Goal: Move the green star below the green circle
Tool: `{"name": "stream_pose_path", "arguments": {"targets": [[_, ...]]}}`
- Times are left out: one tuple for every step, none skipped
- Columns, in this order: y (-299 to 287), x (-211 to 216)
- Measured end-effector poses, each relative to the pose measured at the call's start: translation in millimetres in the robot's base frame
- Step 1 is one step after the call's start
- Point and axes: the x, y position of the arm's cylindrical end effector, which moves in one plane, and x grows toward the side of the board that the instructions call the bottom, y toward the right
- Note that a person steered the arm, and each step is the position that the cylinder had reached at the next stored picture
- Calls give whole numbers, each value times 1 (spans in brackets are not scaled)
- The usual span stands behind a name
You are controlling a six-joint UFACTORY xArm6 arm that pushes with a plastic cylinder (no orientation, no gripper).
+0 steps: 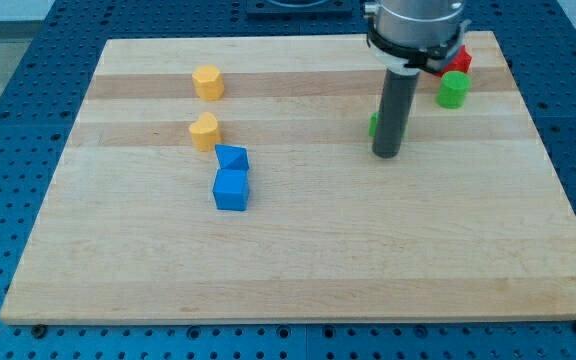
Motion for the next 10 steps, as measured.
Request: {"name": "stream_pose_path", "arguments": {"targets": [[-13, -16], [-48, -16], [-74, -23], [-73, -47], [-58, -62], [-31, -67], [-1, -66], [19, -64], [23, -60], [10, -59]]}}
